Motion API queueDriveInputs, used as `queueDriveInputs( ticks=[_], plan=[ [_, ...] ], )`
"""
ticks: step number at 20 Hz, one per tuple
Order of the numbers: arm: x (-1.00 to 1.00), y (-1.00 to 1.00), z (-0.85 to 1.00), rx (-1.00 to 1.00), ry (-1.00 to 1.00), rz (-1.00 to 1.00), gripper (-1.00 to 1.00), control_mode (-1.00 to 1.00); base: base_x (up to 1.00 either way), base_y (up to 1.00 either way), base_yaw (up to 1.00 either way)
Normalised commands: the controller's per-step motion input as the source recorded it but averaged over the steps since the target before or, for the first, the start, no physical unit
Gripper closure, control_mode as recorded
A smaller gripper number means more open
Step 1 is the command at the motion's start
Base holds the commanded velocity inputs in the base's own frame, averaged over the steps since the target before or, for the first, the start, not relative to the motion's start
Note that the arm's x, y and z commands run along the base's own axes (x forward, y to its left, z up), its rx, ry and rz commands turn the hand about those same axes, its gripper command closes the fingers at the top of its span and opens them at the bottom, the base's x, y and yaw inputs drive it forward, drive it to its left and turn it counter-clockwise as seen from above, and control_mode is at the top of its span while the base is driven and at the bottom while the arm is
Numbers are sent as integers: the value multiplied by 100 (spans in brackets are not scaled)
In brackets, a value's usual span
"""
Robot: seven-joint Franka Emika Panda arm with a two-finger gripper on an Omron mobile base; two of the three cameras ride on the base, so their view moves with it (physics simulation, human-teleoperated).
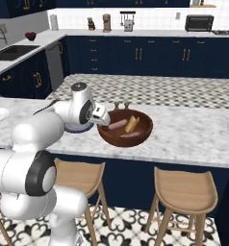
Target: Place one bun and one sausage from the bowl on each plate.
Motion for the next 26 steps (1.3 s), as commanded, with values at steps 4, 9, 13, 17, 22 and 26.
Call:
queueDriveInputs(
  ticks=[4, 9, 13, 17, 22, 26],
  plan=[
    [0, 0, 0, 0, 0, 0, -100, 100, 100, -31, 8],
    [100, -28, -7, 11, 9, -13, -100, -100, 0, 0, 0],
    [100, -15, -34, 11, 16, -30, -100, -100, 0, 0, 0],
    [100, -41, -47, 24, 21, -4, -100, -100, 0, 0, 0],
    [89, -33, -37, 15, 6, 0, -100, -100, 0, 0, 0],
    [69, -4, -34, 5, 0, 0, -100, -100, 0, 0, 0]
  ],
)
